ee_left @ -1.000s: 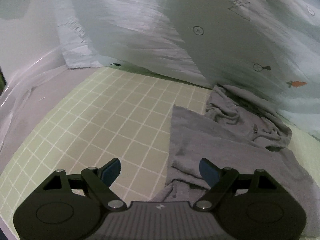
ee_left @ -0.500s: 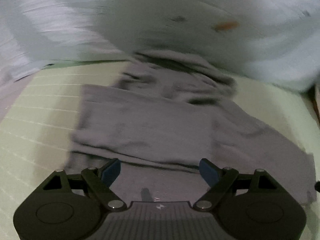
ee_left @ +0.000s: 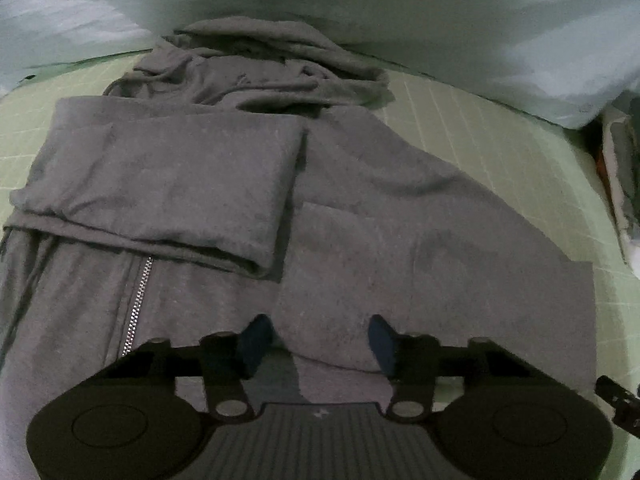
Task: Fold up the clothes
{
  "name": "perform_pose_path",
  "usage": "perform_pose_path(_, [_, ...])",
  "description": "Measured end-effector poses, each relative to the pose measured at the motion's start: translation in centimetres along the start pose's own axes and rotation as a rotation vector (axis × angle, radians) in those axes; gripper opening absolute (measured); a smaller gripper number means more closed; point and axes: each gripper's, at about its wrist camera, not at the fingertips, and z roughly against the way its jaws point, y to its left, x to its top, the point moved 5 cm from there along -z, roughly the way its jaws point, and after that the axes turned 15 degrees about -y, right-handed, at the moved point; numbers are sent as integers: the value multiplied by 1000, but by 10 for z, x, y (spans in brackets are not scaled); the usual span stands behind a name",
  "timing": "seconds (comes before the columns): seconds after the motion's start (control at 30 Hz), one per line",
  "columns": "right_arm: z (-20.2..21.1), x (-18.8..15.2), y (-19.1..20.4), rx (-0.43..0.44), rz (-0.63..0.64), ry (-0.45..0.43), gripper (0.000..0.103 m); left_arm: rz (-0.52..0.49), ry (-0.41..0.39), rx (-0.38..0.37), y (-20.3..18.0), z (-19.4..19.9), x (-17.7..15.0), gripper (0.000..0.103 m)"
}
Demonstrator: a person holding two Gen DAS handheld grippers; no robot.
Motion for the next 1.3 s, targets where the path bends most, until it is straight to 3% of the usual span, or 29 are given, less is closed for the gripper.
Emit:
perform_pose_path(0.1, [-7,4,-7,-13,-8,-9,103,21,-24,4,3,5,-1,15])
perform_pose_path(0.27, [-19,9,-12,-17,-46,-8,103,15,-82,-7,5,22,7,1])
perform_pose_path(0.5, [-7,9,-6,-14,-29,-18,103,-54,-206,-74,-1,54,42,1])
perform_pose_path(0.73, [17,-4,13,-44,-72,-11,103,-115,-233,-158,-2,66,60,1])
perform_pose_path(0.93, [36,-14,36,-78,-105,-6,103,-153,-317,-224,10,78,97,1])
perform_pose_path(1.13, [47,-7,69,-95,-130,-23,103,-149,-542,-228,45,115,170,1])
perform_pose_path(1.3, [42,10,113,-75,-118,-33,103,-67,-670,-139,125,148,207,1])
